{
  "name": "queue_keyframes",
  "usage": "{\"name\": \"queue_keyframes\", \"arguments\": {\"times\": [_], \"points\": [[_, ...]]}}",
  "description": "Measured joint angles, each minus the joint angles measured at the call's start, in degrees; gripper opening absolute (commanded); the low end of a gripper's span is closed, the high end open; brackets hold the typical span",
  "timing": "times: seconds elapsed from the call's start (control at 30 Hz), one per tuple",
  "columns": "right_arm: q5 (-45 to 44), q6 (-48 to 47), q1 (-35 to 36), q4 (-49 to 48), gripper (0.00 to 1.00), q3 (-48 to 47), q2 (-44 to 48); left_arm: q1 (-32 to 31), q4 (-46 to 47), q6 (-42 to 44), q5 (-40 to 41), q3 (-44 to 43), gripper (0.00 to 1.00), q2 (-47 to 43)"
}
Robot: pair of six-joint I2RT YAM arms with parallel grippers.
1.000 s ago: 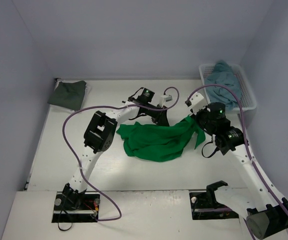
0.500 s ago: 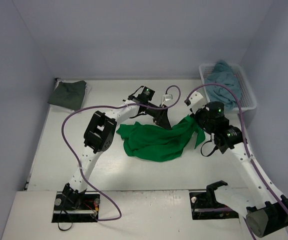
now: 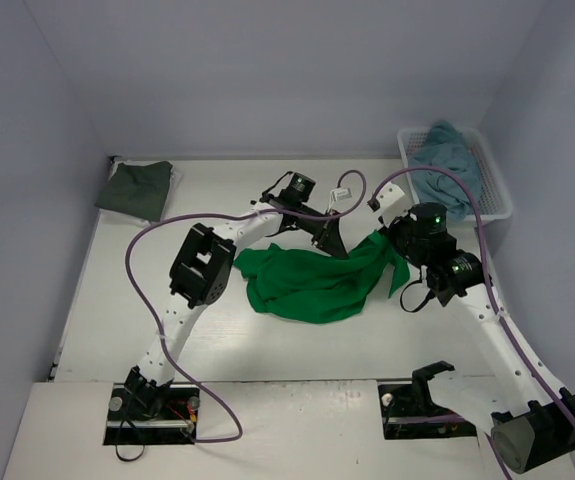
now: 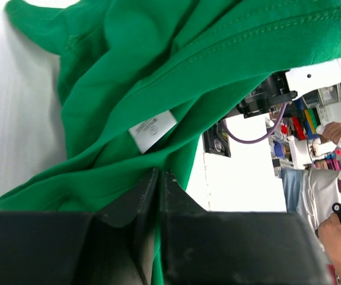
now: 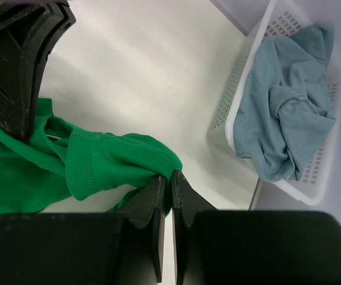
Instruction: Fold and stack the t-shirts
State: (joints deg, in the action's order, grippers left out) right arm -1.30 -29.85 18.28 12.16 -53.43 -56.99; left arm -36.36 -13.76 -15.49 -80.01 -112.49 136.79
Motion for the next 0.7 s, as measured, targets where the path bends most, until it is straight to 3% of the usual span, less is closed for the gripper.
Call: {"name": "queue_keyframes", "arguments": {"times": [0.3,0.67,0.7], "points": [[0.0,0.0,0.0,0.0,0.0,0.0,0.0,0.7,0.74,-1.31,1.31,0.0,0.0,0.0],[0.02,0.04,0.0,-0.02,0.0,0.0,0.0,10.71,2.93,-1.05,12.28,4.07,0.0,-3.28],[0.02,0.04,0.0,0.0,0.0,0.0,0.0,11.23,3.74,-1.7,12.07,4.39,0.07,-3.61]]}}
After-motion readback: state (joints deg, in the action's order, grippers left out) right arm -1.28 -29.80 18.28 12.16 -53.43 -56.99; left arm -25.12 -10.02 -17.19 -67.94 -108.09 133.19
